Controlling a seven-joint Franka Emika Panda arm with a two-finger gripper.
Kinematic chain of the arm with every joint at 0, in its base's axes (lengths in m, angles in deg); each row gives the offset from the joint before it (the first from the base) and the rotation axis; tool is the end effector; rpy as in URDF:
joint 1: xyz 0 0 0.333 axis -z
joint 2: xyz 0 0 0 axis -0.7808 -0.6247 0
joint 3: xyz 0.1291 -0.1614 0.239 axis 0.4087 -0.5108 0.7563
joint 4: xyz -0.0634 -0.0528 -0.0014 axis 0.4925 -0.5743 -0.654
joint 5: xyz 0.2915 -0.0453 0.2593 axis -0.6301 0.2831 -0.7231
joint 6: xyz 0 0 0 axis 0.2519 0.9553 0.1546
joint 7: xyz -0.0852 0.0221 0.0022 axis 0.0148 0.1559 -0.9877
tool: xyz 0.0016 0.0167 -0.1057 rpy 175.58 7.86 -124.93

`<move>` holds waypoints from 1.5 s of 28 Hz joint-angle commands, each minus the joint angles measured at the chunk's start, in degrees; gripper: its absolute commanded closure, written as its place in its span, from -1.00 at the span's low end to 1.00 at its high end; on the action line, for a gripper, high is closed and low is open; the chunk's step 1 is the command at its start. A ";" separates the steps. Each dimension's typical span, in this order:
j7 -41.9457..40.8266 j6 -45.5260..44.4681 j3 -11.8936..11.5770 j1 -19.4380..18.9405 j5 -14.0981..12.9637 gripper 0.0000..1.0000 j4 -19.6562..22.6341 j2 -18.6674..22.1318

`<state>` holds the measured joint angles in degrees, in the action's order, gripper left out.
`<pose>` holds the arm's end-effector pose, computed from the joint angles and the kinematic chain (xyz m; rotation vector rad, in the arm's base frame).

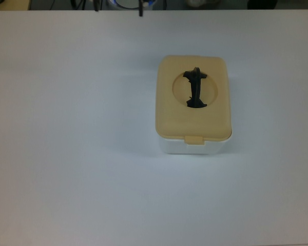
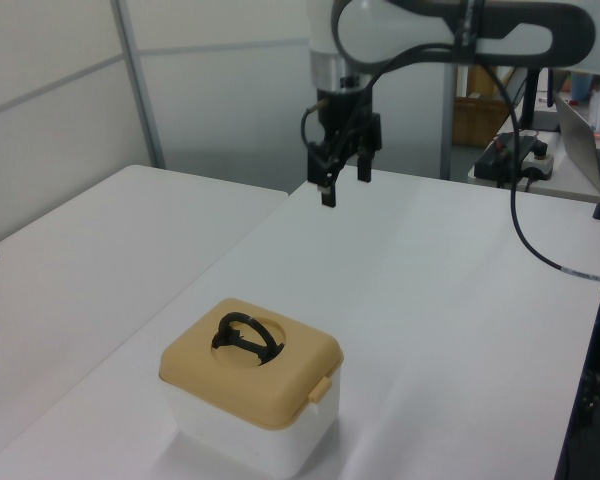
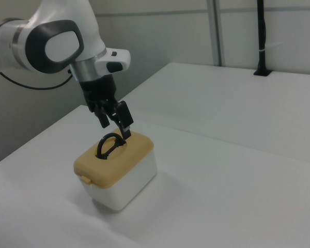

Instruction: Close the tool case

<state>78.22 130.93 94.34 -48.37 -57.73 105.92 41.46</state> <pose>0.5502 0.0267 0.6496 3.1310 -0.1463 0.0692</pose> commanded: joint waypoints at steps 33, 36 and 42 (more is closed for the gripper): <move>-1.51 -0.22 0.16 1.60 -1.52 -1.00 1.23 0.54; -1.51 -0.22 0.07 1.69 -1.52 -1.00 1.14 0.54; -1.42 -0.48 0.07 1.69 -1.61 -1.00 1.14 0.63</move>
<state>77.76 130.89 94.63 -46.65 -58.14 106.43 41.43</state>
